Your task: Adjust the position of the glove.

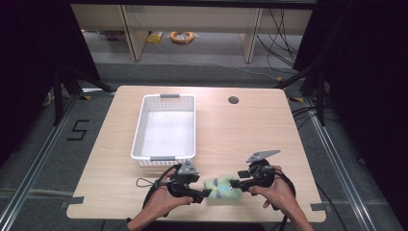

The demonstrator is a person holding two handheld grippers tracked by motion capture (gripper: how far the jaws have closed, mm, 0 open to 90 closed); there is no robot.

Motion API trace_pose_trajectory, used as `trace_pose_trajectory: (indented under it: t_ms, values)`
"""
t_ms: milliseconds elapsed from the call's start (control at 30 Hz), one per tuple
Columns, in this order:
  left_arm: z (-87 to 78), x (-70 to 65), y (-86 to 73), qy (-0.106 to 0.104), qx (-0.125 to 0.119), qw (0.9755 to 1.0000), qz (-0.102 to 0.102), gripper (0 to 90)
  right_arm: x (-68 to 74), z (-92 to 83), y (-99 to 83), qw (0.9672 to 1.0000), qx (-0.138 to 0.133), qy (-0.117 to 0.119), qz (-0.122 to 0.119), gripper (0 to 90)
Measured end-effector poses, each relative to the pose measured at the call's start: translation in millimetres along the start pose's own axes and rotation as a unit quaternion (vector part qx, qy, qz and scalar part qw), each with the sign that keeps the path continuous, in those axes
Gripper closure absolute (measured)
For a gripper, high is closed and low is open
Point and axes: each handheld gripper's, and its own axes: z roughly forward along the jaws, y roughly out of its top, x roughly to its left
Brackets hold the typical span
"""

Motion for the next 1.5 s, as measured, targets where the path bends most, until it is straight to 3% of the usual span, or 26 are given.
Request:
trace_pose_trajectory:
  t_ms: [33,67,100,200,267,300,367,467,600,667,700,800,833,1067,1133,1267,1367,1433,1500]
  values:
    - [1.8,0.4,0.7,0.0,0.002,1.0,0.003,31.8,-0.5,0.8,-0.6,1.0,-0.004,-0.002,0.001,44.8]
    - [4.1,-1.0,1.4,0.001,-0.004,0.9999,-0.01,31.7,-0.8,1.7,-1.1,1.0,-0.003,-0.002,0.002,44.2]
    - [4.3,0.8,2.6,-0.001,0.004,1.0,-0.002,31.7,-0.4,2.8,-1.8,1.0,-0.005,-0.005,0.006,43.6]
    - [9.2,0.6,5.1,-0.001,-0.004,0.9998,-0.02,31.7,0.5,5.3,-2.4,0.9999,-0.007,-0.006,0.009,41.9]
    - [10.1,2.0,6.6,0.001,0.002,0.9999,-0.012,31.8,0.9,8.3,-2.9,1.0,-0.003,-0.005,0.008,41.2]
    - [10.9,1.9,6.9,0.004,0.002,0.9999,-0.011,31.9,3.5,9.0,-3.9,0.9998,-0.001,-0.007,0.019,40.9]
    - [13.8,0.7,6.3,0.008,0.003,0.9999,-0.015,32.3,-0.1,11.5,-5.2,0.9999,0.0,-0.008,0.006,40.6]
    - [19.2,-3.0,3.4,0.01,0.007,0.9997,-0.018,32.4,-4.2,14.2,-8.9,0.9996,0.009,-0.021,0.015,40.2]
    - [26.4,-3.3,-1.7,0.015,0.023,0.9996,-0.008,32.8,-7.3,21.3,-14.1,0.9995,0.006,-0.016,0.028,39.9]
    - [30.0,-4.6,-3.8,0.01,0.021,0.9994,-0.024,33.1,-7.4,24.8,-15.2,0.9992,0.005,-0.019,0.036,40.2]
    - [29.4,-4.2,-3.6,0.011,0.026,0.9995,-0.014,33.4,-8.3,23.7,-15.0,0.9993,0.013,-0.016,0.032,40.2]
    - [31.1,-5.1,-4.3,0.011,0.027,0.9995,-0.009,34.9,-11.8,23.8,-16.9,0.9989,0.019,-0.001,0.044,40.9]
    - [32.2,-5.1,-5.0,0.012,0.027,0.9995,-0.014,34.7,-13.5,24.0,-18.4,0.9986,0.017,0.017,0.046,41.1]
    - [34.9,-5.9,-6.8,0.001,0.031,0.9993,-0.021,36.4,-13.4,26.0,-20.6,0.9987,0.01,0.006,0.05,42.5]
    - [36.5,-4.6,-8.4,-0.004,0.024,0.9992,-0.032,36.3,-14.3,26.9,-21.1,0.9986,0.009,0.011,0.05,43.0]
    - [36.4,-4.0,-7.7,-0.005,0.027,0.9994,-0.021,37.2,-15.6,28.6,-21.8,0.998,0.009,0.025,0.058,43.8]
    - [36.5,-4.5,-8.2,-0.009,0.025,0.9994,-0.024,40.1,-17.3,29.2,-22.9,0.9974,0.007,0.034,0.063,45.3]
    - [36.3,-3.7,-8.4,-0.016,0.026,0.9993,-0.022,42.7,-17.0,29.5,-23.3,0.9974,0.003,0.029,0.066,46.3]
    - [37.1,-4.5,-9.1,-0.021,0.017,0.9991,-0.034,45.9,-17.1,29.8,-23.1,0.9974,0.006,0.033,0.064,47.3]
